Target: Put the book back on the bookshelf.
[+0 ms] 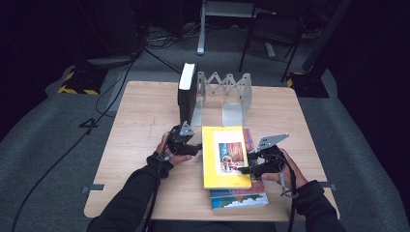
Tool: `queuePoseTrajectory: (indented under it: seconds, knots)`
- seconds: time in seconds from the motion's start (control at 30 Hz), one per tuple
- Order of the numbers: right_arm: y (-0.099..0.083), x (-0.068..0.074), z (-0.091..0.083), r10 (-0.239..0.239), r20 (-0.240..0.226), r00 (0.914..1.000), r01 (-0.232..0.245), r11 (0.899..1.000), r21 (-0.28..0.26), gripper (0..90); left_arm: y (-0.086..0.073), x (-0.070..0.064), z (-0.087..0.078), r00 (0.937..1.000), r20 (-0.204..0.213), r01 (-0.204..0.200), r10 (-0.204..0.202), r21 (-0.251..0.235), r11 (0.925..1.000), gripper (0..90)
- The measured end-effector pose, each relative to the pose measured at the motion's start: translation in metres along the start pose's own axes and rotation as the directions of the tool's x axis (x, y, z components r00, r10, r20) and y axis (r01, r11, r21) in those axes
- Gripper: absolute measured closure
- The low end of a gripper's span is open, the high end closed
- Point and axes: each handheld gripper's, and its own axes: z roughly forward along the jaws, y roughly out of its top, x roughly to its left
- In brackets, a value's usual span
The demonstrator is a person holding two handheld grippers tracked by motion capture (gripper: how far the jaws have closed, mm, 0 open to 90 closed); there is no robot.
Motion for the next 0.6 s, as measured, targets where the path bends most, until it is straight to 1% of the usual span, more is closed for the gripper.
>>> queuePoseTrajectory:
  seconds: [0.03, 0.07, 0.1, 0.13, 0.17, 0.23, 0.27, 0.33, 0.37, 0.43, 0.5, 0.6]
  knots:
    - [0.001, 0.000, 0.000, -0.004, -0.001, 1.0000, 0.004, 1.000, -0.006, 36.0, 0.001, 0.002, 0.000, 1.0000, 0.005, 0.004, -0.004, 0.001, 1.0000, 37.9]
    - [0.002, 0.000, 0.000, -0.011, 0.000, 0.9999, 0.011, 1.000, -0.026, 37.2, 0.001, 0.002, 0.001, 0.9998, 0.015, 0.013, -0.013, -0.002, 0.9999, 38.0]
    - [0.004, -0.001, -0.001, -0.012, -0.005, 0.9999, 0.011, 0.997, -0.074, 40.9, 0.001, 0.002, 0.002, 1.0000, 0.007, 0.004, -0.004, -0.004, 1.0000, 38.1]
    - [0.006, -0.001, 0.000, -0.011, -0.016, 0.9998, 0.009, 0.996, -0.092, 40.9, 0.002, 0.001, 0.002, 0.9998, 0.015, 0.014, -0.014, -0.012, 0.9998, 38.7]
    - [0.007, -0.001, 0.001, -0.014, -0.021, 0.9997, 0.012, 0.995, -0.097, 40.9, 0.003, 0.001, 0.003, 0.9999, 0.013, 0.003, -0.003, -0.011, 0.9999, 39.0]
    - [0.008, -0.002, 0.003, -0.015, -0.022, 0.9997, 0.013, 0.996, -0.089, 41.0, 0.003, 0.000, 0.003, 1.0000, 0.007, 0.002, -0.002, -0.008, 1.0000, 39.0]
    - [0.012, -0.005, 0.009, -0.014, -0.024, 0.9996, 0.012, 0.996, -0.083, 45.8, 0.002, 0.001, 0.004, 0.9999, 0.013, 0.011, -0.011, -0.010, 0.9999, 38.9]
    - [0.014, -0.009, 0.013, 0.005, -0.045, 0.9990, -0.009, 0.996, -0.090, 50.7, 0.002, 0.001, 0.004, 0.9999, 0.008, 0.008, -0.008, -0.010, 0.9999, 38.8]
    - [0.014, -0.009, 0.014, 0.006, -0.050, 0.9987, -0.011, 0.996, -0.090, 54.9, 0.002, 0.001, 0.004, 1.0000, 0.005, 0.001, -0.001, -0.005, 1.0000, 38.8]
    - [0.015, -0.010, 0.016, 0.005, -0.061, 0.9981, -0.011, 0.996, -0.092, 63.1, 0.002, 0.001, 0.005, 0.9999, 0.009, 0.004, -0.004, -0.008, 1.0000, 38.8]
    - [0.015, -0.008, 0.016, -0.010, -0.064, 0.9979, 0.004, 0.995, -0.099, 66.8, 0.001, 0.001, 0.004, 0.9999, 0.009, 0.006, -0.006, -0.011, 0.9999, 38.8]
    - [0.013, -0.006, 0.014, -0.021, -0.068, 0.9975, 0.013, 0.993, -0.121, 71.8, 0.003, 0.001, 0.002, 0.9997, 0.021, 0.012, -0.012, -0.035, 0.9993, 38.8]
